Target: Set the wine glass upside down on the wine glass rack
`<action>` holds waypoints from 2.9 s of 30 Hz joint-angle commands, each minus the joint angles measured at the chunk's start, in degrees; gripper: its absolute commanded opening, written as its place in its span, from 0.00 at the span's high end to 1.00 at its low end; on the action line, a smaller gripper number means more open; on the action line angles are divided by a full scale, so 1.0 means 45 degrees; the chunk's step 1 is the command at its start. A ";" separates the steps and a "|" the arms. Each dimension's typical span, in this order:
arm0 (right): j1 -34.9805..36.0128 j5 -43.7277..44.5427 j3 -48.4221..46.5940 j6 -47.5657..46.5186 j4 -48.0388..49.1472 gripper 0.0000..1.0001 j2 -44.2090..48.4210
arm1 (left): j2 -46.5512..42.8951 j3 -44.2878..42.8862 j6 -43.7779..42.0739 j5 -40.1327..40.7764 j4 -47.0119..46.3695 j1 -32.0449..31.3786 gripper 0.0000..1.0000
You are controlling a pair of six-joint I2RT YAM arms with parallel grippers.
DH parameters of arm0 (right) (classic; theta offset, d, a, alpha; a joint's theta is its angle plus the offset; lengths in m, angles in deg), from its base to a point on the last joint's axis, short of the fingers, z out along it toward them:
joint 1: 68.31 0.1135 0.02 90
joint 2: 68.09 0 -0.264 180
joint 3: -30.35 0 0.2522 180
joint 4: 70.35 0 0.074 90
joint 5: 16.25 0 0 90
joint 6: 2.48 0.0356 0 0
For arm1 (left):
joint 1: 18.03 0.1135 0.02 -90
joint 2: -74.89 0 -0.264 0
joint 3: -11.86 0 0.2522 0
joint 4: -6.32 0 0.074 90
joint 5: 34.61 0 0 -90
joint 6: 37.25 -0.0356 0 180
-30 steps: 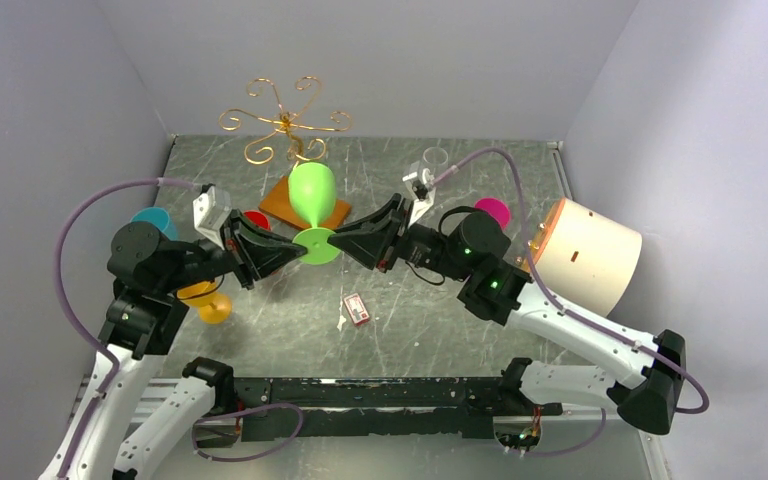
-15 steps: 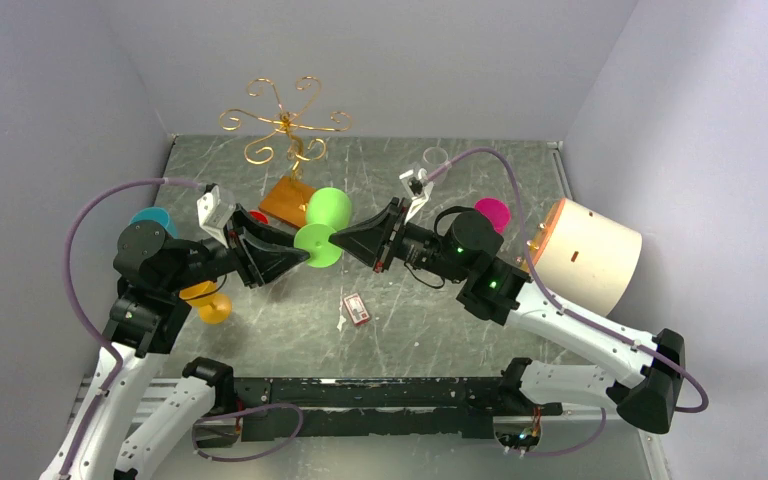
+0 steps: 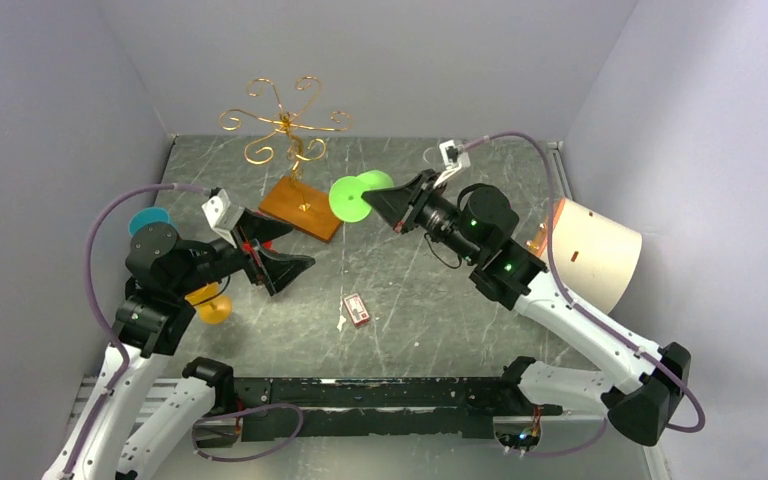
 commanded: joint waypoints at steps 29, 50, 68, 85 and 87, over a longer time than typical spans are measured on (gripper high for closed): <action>-0.2050 0.1634 -0.4607 0.4741 0.2909 1.00 -0.6278 | -0.1799 0.2699 -0.0658 0.2841 -0.0720 0.0001 0.01; -0.1895 0.0788 -0.5332 0.5482 0.3083 1.00 -0.7377 | -0.1947 0.2708 -0.0712 0.2970 -0.0606 0.0001 0.01; -0.1563 0.0136 -0.5573 0.5556 0.3266 1.00 -0.7738 | -0.2044 0.2733 -0.0726 0.2964 -0.0594 0.0001 0.01; -0.1374 -0.0478 -0.6006 0.5060 0.2667 1.00 -0.8096 | -0.1852 0.2744 -0.0697 0.2885 -0.0639 0.0006 0.01; -0.1378 -0.0537 -0.6038 0.5036 0.2595 1.00 -0.8112 | -0.1871 0.2752 -0.0697 0.2907 -0.0655 0.0001 0.01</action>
